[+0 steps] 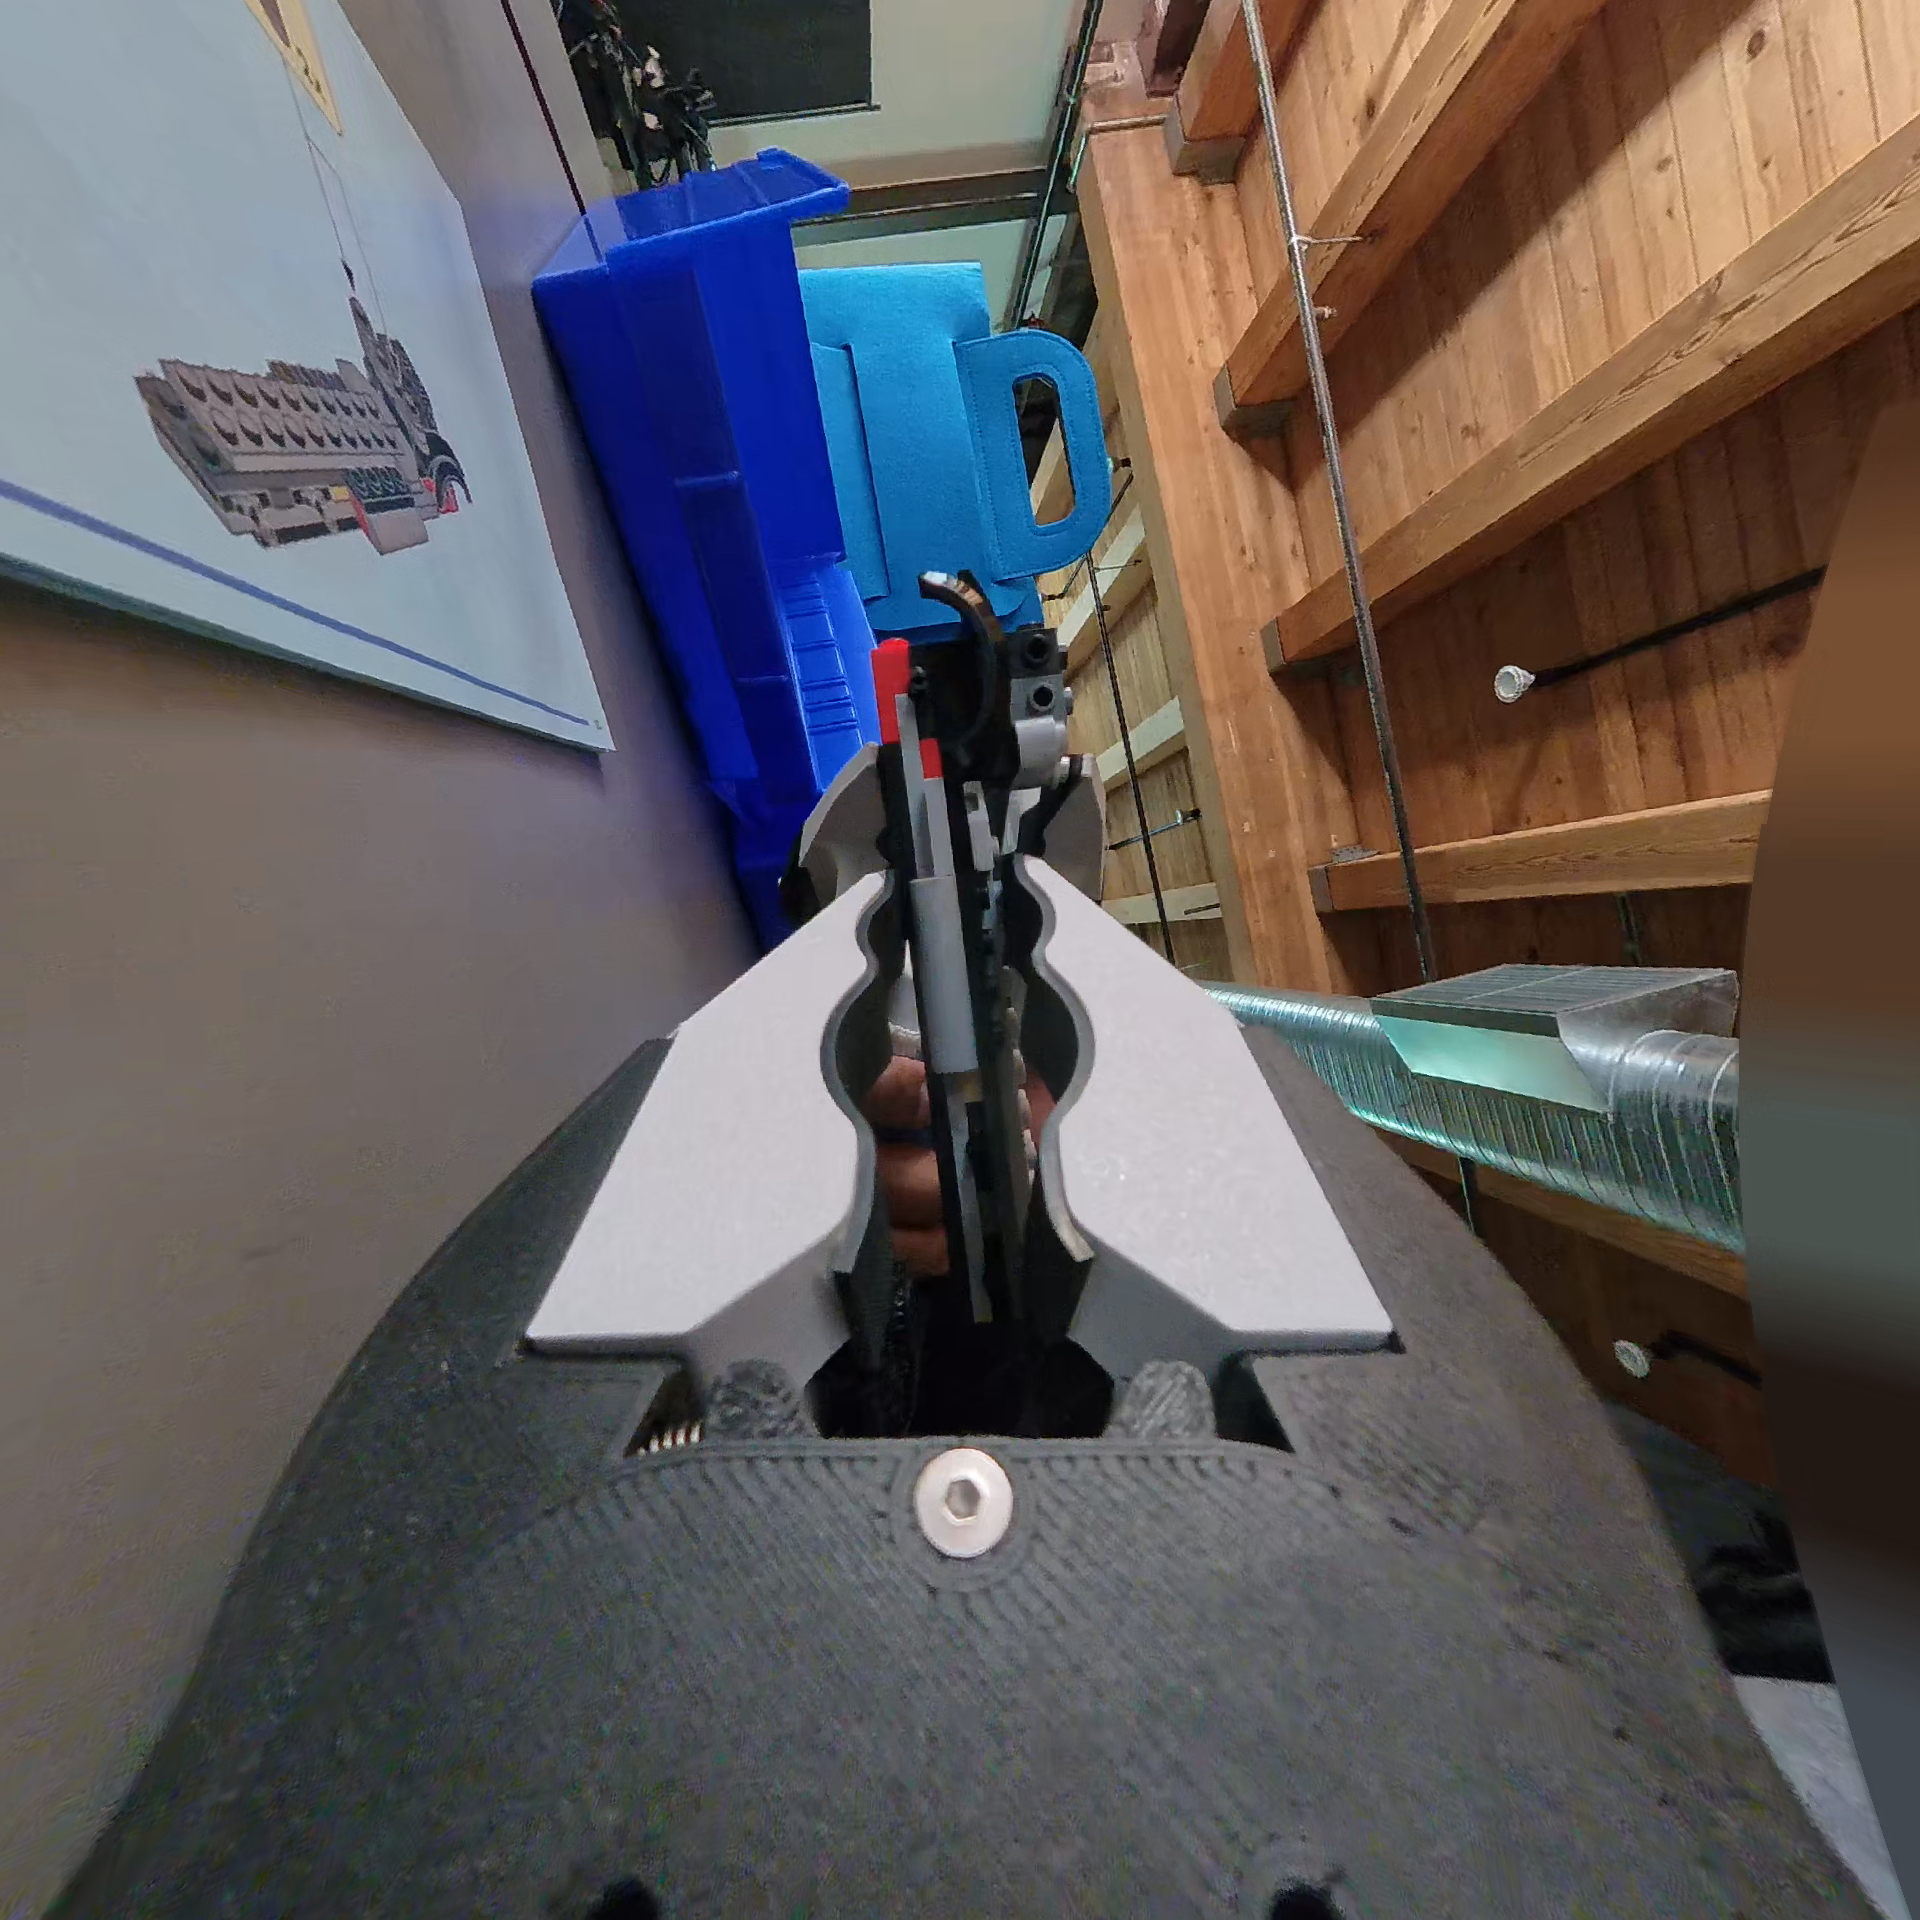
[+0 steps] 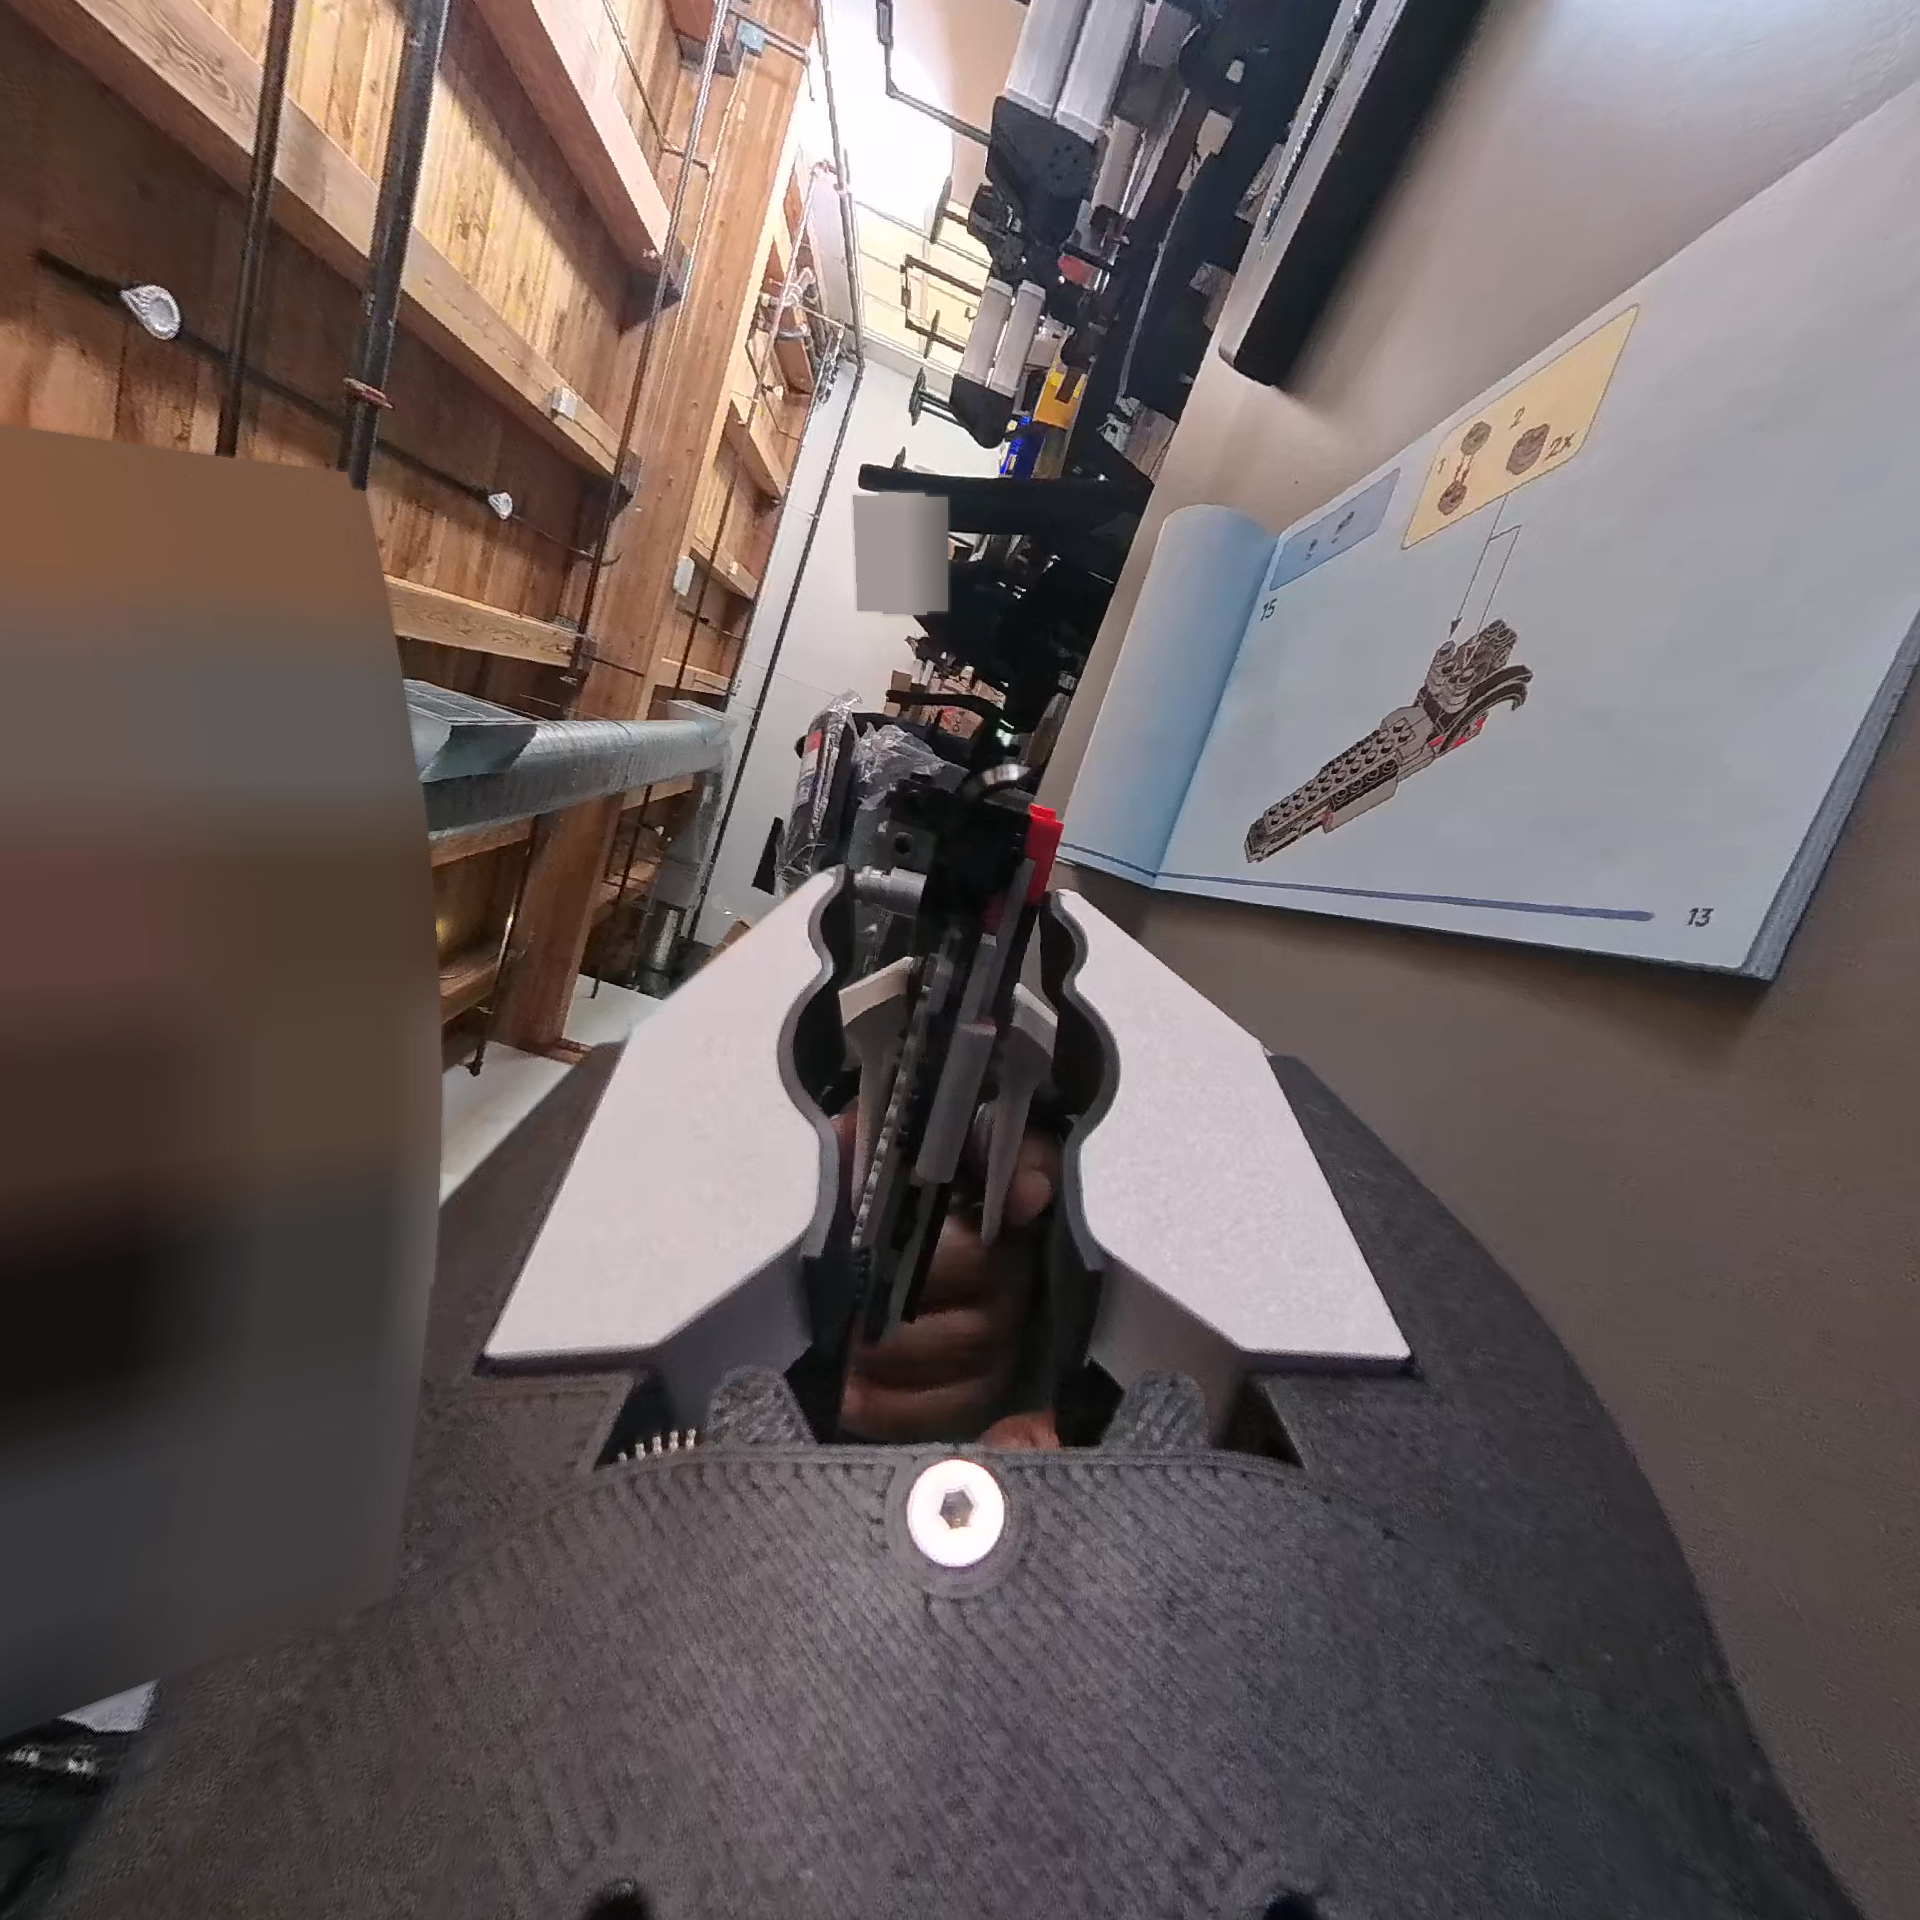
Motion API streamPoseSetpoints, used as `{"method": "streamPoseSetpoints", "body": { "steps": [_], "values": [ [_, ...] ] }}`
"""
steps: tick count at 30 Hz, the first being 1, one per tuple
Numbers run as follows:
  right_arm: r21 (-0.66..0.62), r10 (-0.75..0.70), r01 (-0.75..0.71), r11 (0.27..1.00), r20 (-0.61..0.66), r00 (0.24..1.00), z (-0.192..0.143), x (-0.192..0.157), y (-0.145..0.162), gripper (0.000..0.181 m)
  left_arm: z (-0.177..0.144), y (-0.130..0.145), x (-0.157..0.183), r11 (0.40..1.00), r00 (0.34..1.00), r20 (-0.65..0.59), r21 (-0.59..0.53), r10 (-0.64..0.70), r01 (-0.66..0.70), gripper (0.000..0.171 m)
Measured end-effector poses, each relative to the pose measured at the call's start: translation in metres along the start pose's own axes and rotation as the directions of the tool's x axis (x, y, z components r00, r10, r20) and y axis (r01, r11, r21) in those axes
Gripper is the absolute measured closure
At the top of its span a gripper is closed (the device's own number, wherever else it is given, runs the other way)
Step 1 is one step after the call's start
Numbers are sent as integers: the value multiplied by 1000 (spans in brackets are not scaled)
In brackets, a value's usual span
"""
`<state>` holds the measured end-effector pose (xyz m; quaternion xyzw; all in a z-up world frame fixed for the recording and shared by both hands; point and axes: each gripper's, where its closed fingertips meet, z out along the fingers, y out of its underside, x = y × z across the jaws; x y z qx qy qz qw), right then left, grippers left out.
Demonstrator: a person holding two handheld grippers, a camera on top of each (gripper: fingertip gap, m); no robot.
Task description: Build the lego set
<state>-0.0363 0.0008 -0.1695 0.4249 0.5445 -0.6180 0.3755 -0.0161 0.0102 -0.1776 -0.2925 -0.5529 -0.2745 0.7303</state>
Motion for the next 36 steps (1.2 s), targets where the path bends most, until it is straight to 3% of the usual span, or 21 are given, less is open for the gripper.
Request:
{"method": "streamPoseSetpoints", "body": {
  "steps": [36],
  "values": [
    [33, 70, -69, 997, -34, 997, 2, -4, -2, 154, 4, 10, -1, 991, 989, 68, -45, 132, -129, 151]
  ]
}}
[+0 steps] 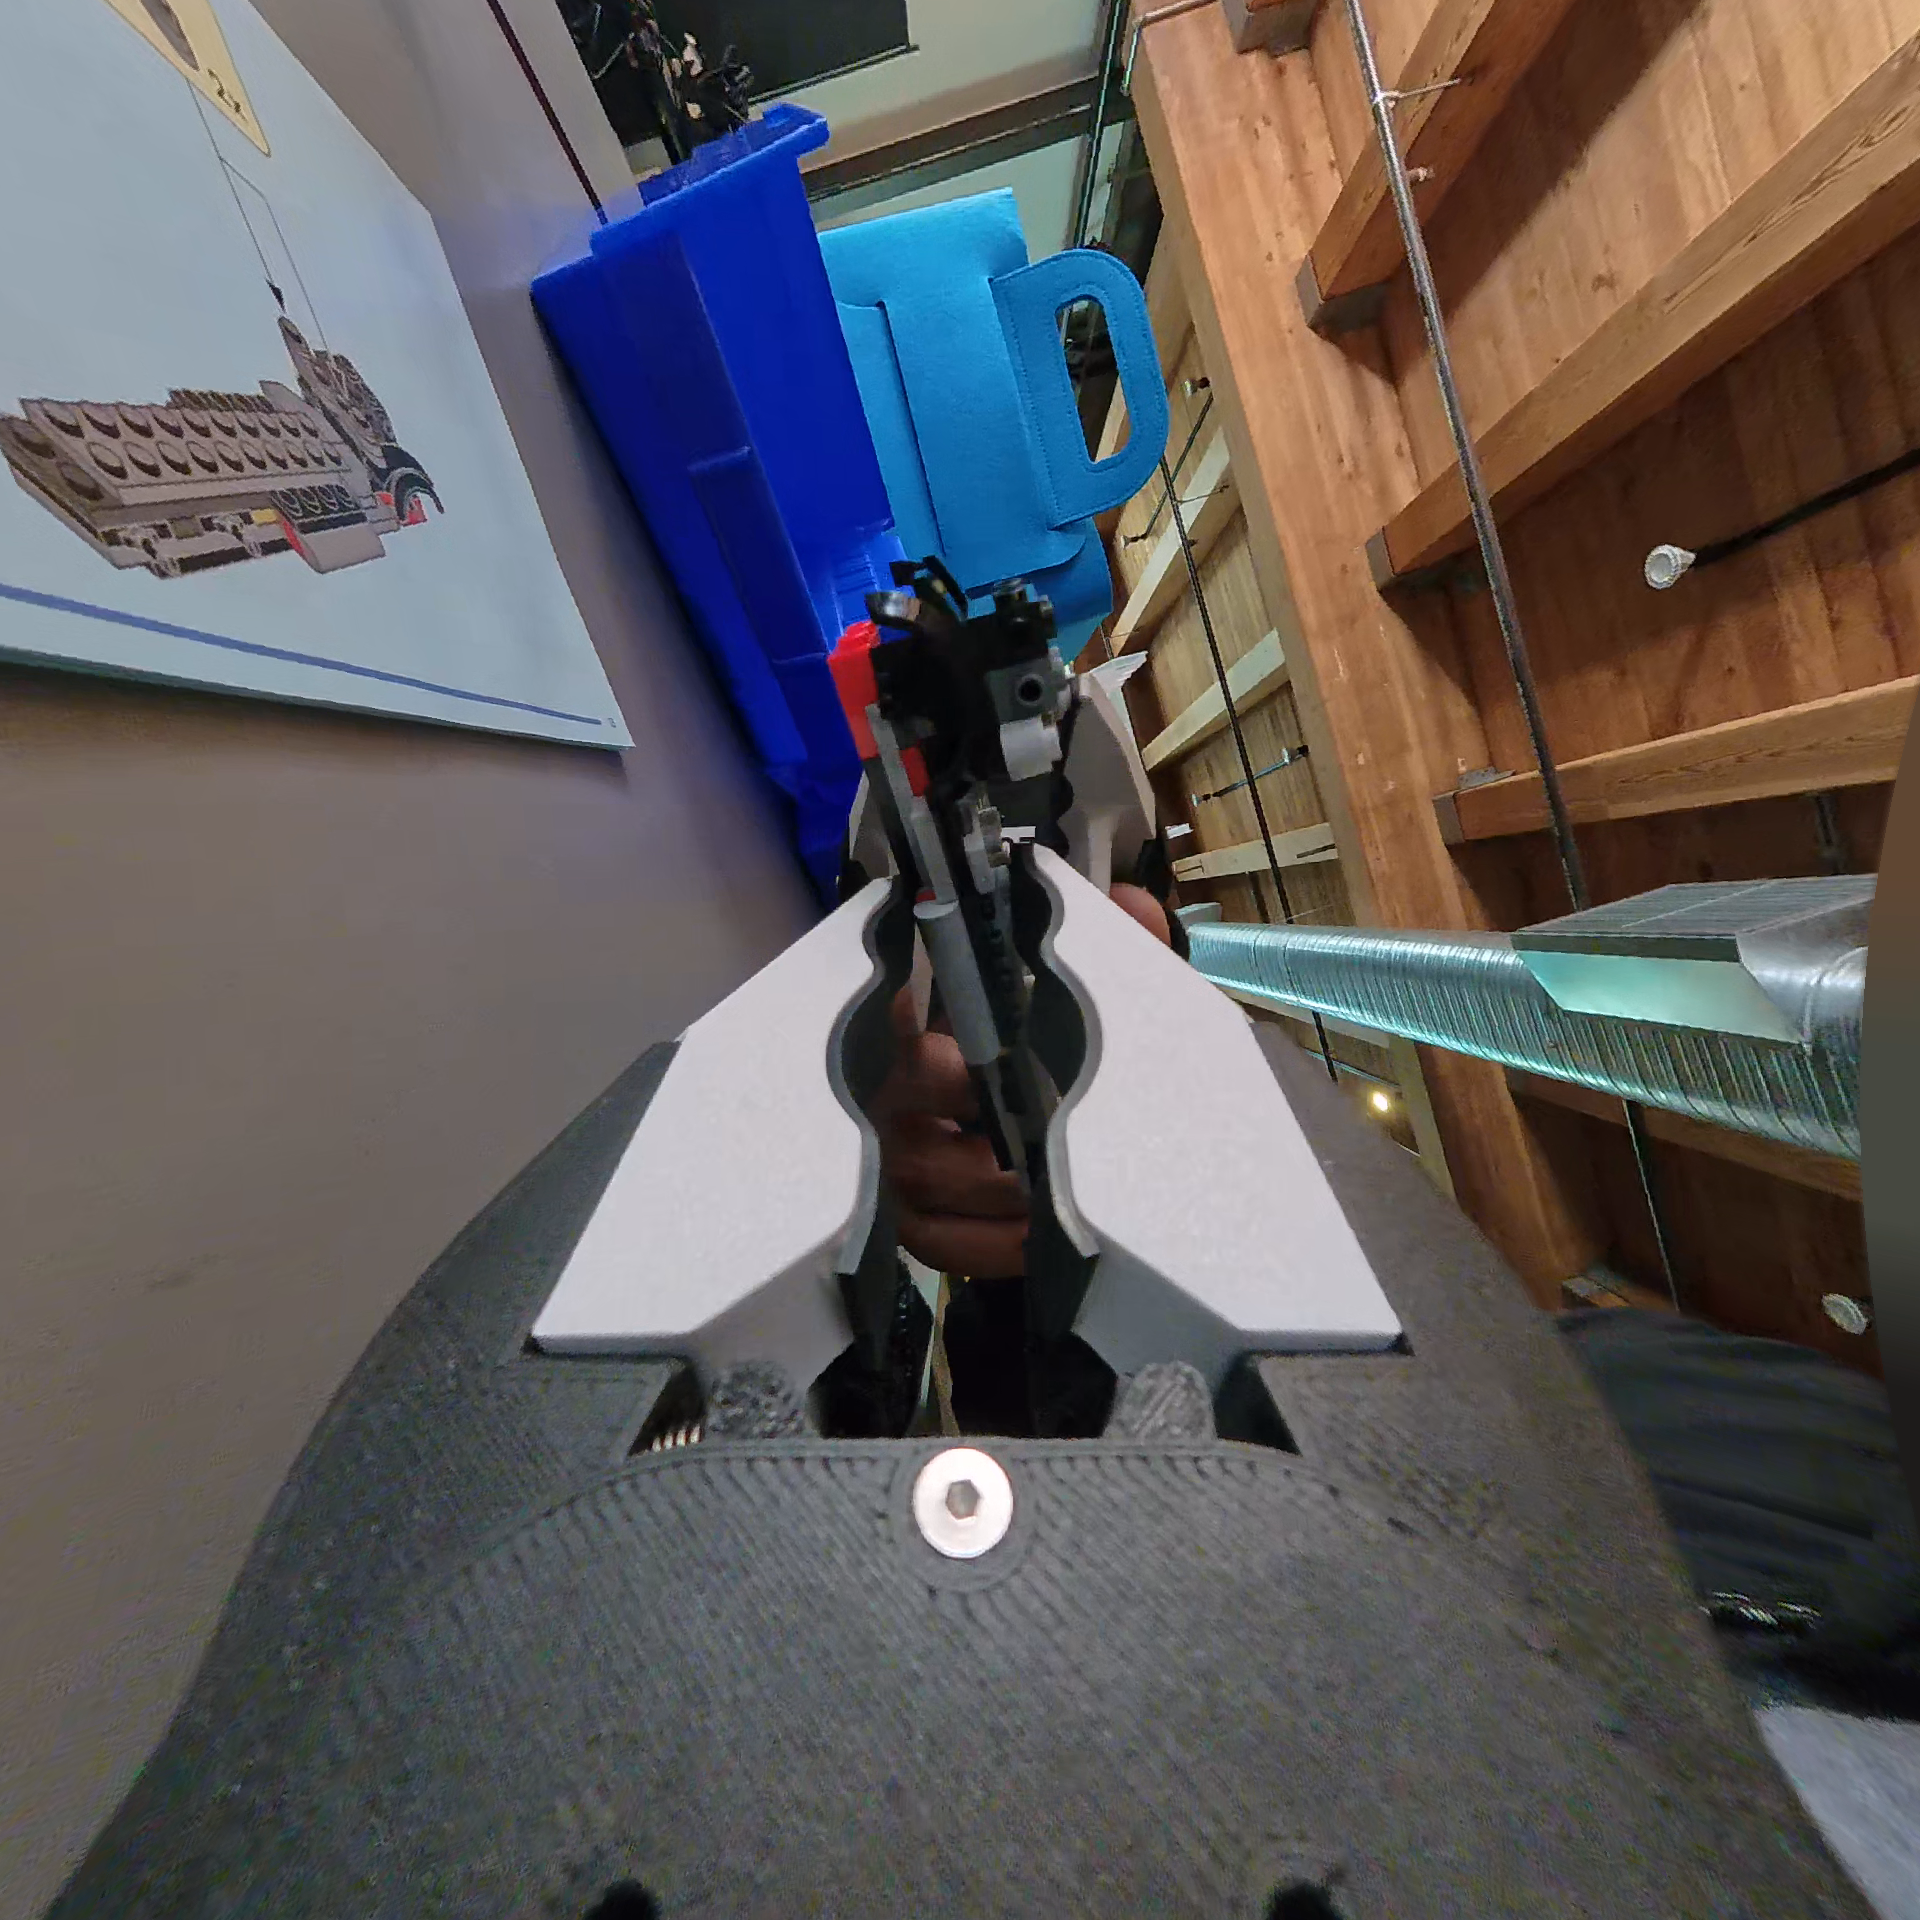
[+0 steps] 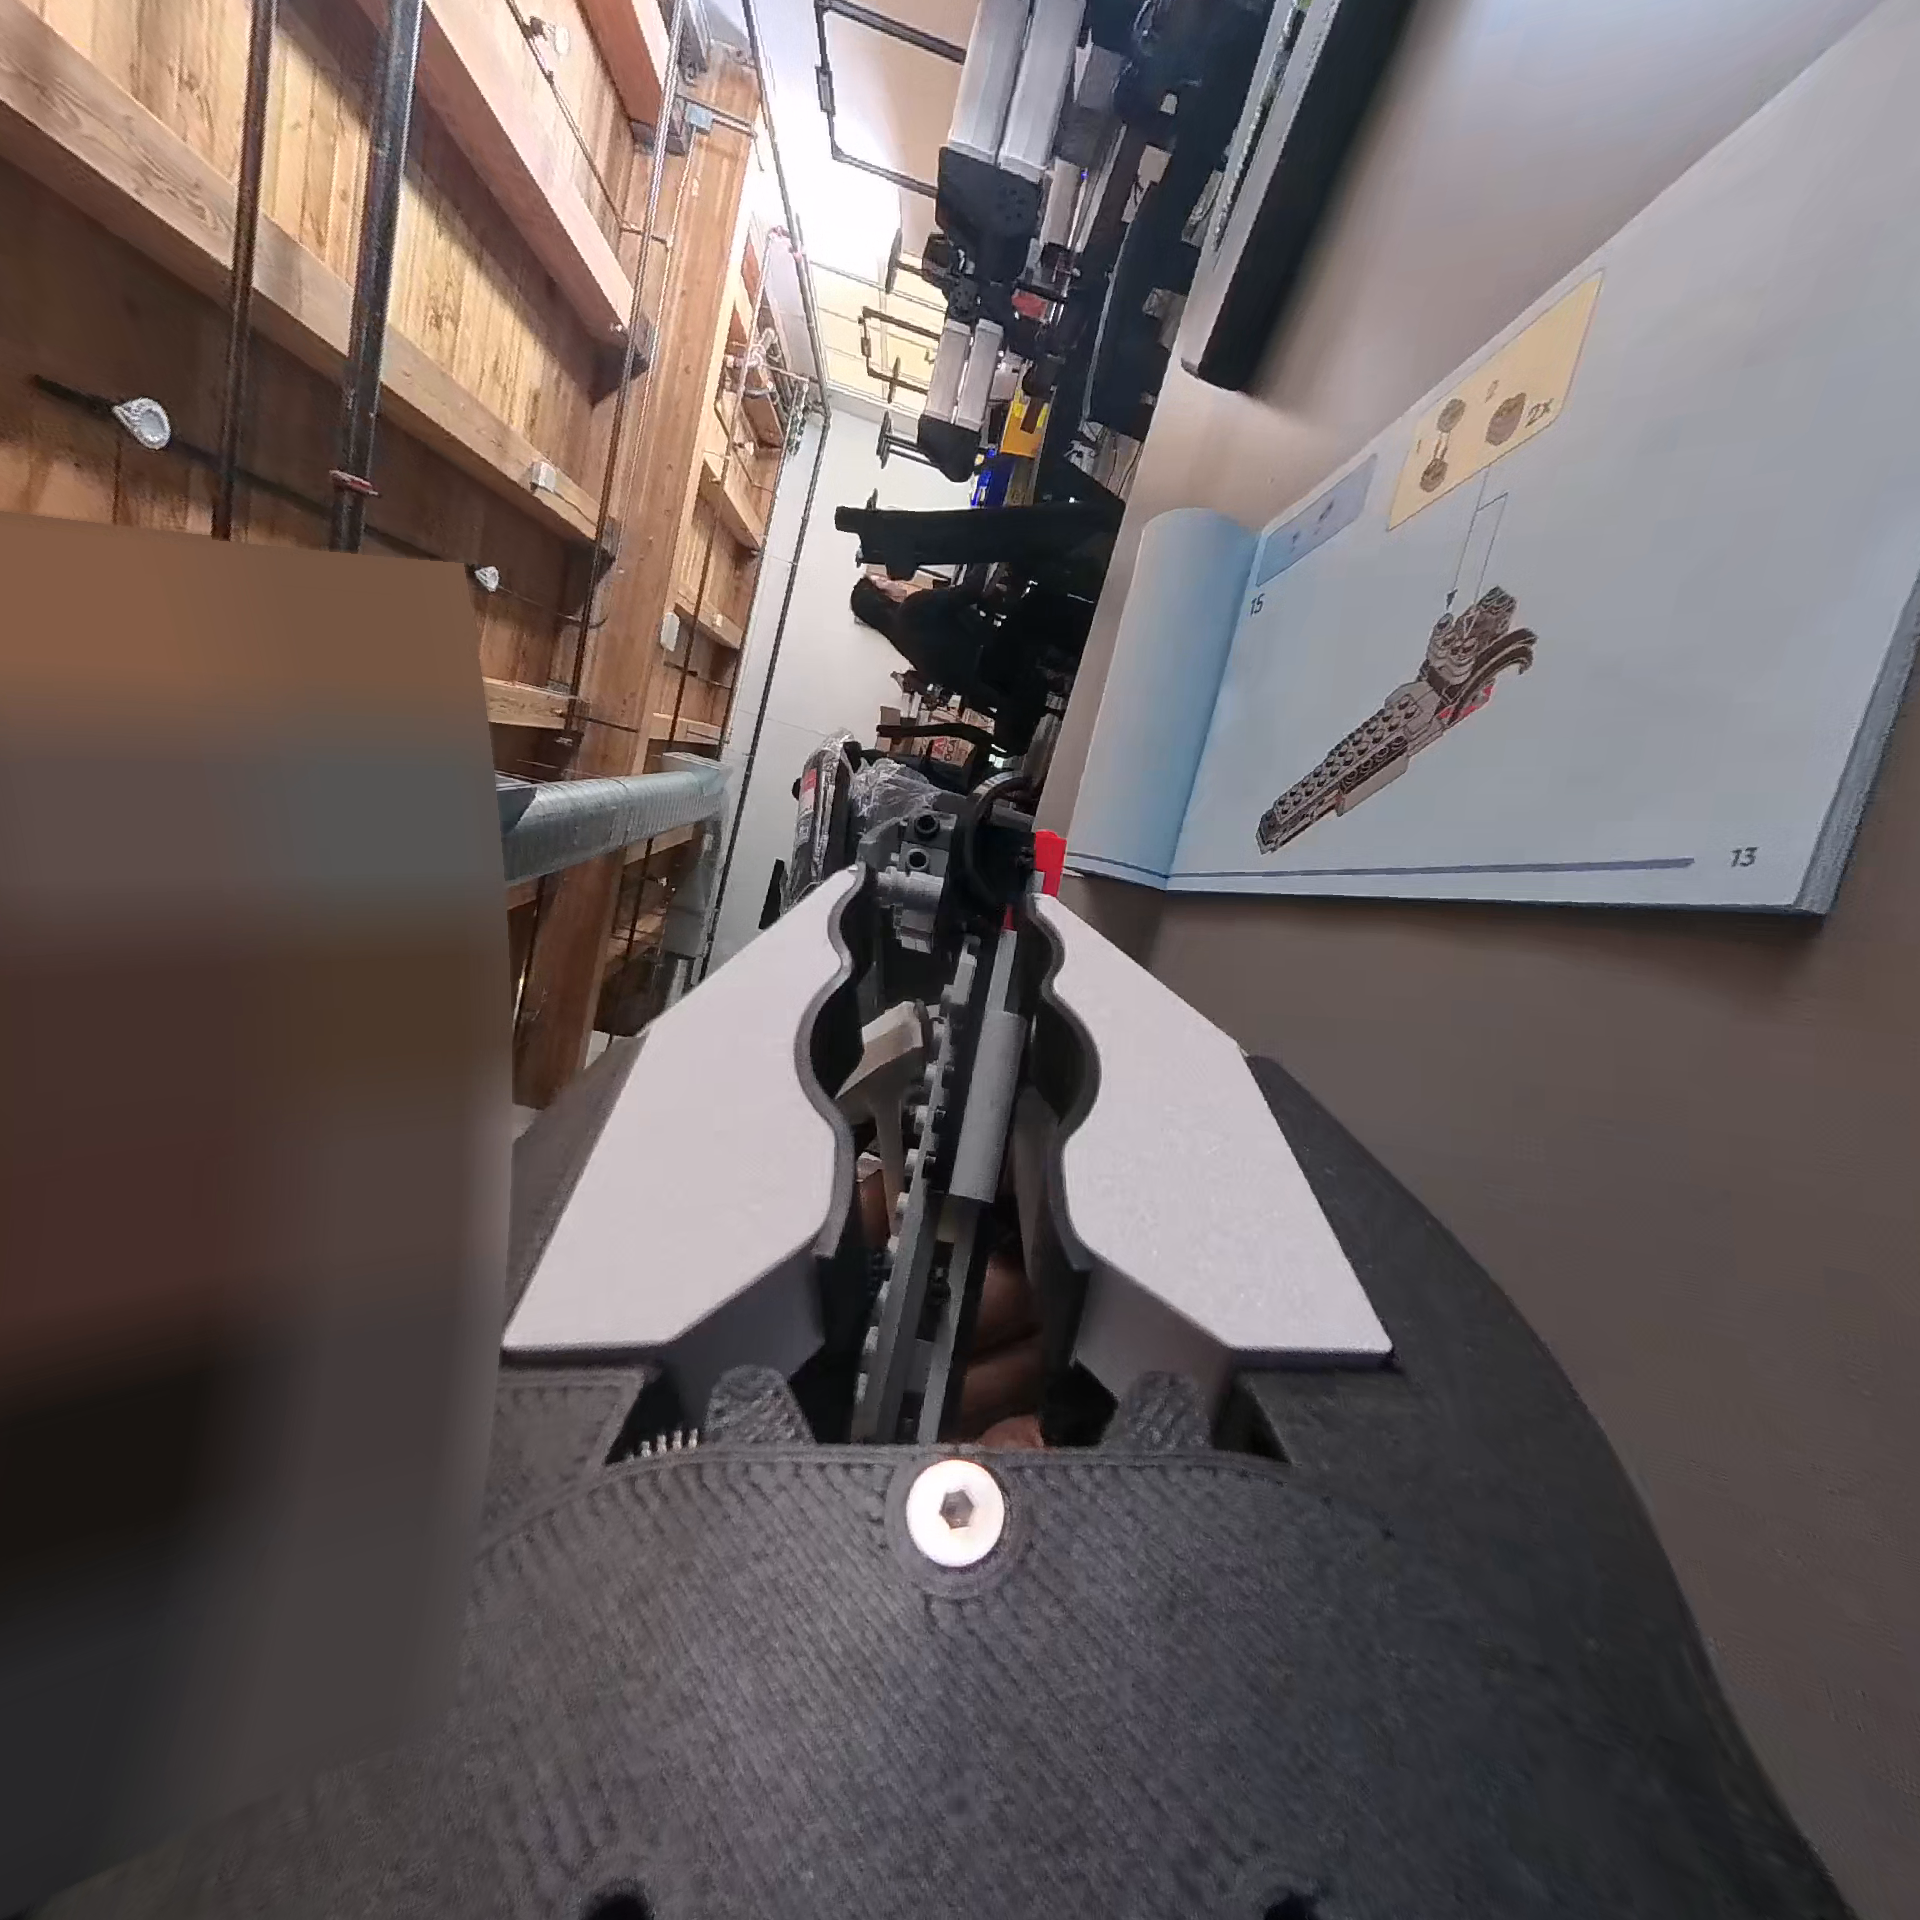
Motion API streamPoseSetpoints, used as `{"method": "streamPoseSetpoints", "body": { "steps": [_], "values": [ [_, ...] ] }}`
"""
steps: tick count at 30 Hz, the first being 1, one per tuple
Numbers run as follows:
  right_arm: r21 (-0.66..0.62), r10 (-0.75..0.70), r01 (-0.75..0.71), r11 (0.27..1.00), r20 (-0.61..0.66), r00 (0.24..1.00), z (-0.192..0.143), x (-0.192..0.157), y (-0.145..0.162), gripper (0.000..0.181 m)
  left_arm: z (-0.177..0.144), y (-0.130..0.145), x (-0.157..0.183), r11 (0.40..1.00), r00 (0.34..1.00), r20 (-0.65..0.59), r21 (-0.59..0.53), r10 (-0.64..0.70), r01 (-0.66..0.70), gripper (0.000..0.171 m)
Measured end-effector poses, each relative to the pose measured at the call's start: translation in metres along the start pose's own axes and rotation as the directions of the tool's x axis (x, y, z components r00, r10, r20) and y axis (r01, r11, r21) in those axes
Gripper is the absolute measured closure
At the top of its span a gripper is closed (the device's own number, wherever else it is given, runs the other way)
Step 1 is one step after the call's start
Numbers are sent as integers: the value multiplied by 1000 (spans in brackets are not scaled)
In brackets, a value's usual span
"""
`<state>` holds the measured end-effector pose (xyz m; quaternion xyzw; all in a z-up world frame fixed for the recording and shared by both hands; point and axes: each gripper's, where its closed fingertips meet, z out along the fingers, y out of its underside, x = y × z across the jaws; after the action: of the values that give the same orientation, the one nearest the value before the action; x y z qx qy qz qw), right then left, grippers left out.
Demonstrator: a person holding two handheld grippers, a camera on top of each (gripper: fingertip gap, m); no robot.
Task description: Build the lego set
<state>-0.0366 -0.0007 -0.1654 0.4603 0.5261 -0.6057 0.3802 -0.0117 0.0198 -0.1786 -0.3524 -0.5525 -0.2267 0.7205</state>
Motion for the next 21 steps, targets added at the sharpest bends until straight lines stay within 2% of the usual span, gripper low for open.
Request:
{"method": "streamPoseSetpoints", "body": {
  "steps": [10, 21],
  "values": [
    [6, -29, 29, 1000, -23, 999, 0, 1, -1, 148, 0, 0, -1, 1000, 1000, -5, -4, -21, 21, 152],
    [11, -80, 80, 997, -14, 997, 0, -3, -1, 155, 0, -1, 0, 1000, 1000, -11, -4, -29, 29, 153]
  ]
}}
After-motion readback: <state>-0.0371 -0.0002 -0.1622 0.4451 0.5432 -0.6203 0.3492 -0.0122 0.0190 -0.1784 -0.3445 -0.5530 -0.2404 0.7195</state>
